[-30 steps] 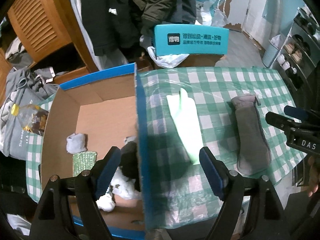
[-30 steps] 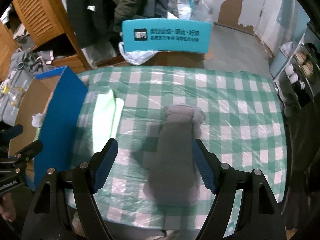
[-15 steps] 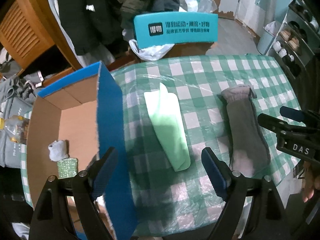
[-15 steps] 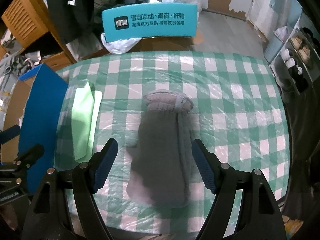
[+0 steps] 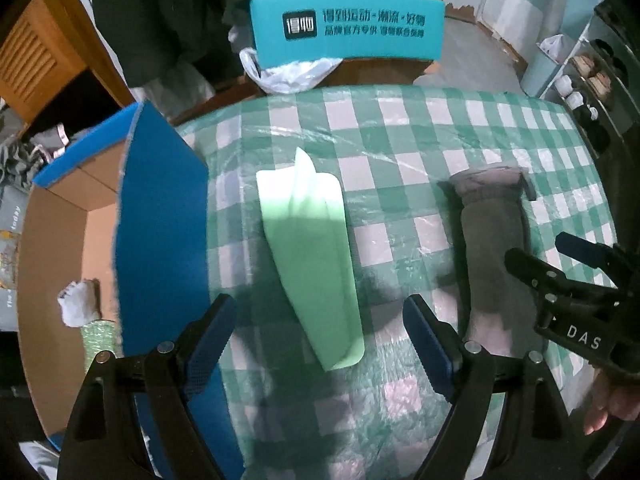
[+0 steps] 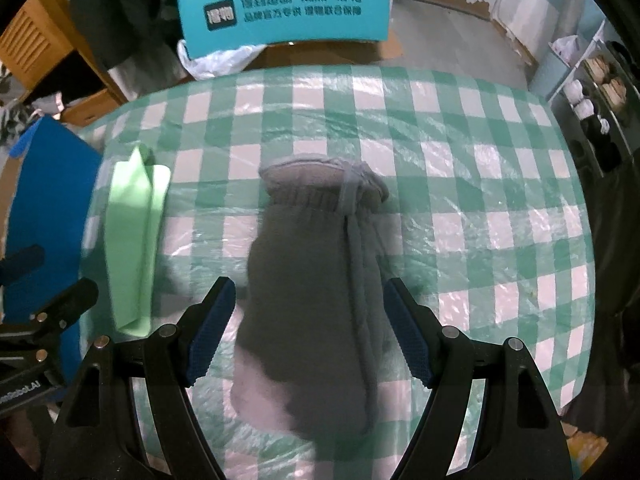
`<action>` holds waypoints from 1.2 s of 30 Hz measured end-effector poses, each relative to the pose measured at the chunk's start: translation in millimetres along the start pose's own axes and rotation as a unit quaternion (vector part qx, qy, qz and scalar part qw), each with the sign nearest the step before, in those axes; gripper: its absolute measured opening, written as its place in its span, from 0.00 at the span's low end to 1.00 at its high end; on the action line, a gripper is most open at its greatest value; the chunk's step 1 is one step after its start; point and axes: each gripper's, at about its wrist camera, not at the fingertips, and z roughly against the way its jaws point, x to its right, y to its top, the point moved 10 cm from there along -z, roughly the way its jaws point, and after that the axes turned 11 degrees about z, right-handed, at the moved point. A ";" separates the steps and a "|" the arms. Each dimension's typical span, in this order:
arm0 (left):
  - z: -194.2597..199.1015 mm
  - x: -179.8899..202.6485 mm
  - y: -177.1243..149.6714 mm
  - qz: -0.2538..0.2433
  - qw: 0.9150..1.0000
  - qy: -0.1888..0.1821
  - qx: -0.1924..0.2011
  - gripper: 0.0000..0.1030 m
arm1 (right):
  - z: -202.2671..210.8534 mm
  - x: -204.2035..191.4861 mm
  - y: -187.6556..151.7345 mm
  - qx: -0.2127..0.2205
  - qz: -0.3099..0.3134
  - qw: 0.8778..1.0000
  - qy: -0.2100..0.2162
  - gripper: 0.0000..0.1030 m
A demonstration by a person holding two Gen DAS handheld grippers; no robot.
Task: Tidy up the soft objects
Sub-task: 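Grasp the pale green foam pad with the left tool while the right tool grasps the grey mitten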
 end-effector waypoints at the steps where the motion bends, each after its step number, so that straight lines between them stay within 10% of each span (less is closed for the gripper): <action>1: -4.7 0.2 -0.1 0.000 1.000 0.004 -0.004 0.84 | -3.0 0.8 -0.7 -0.003 0.000 1.000 -0.001 0.74; 36: -75.4 1.9 4.0 -0.009 0.998 0.051 -0.046 0.82 | -63.1 12.0 -19.6 -0.039 -0.013 0.999 0.010 0.75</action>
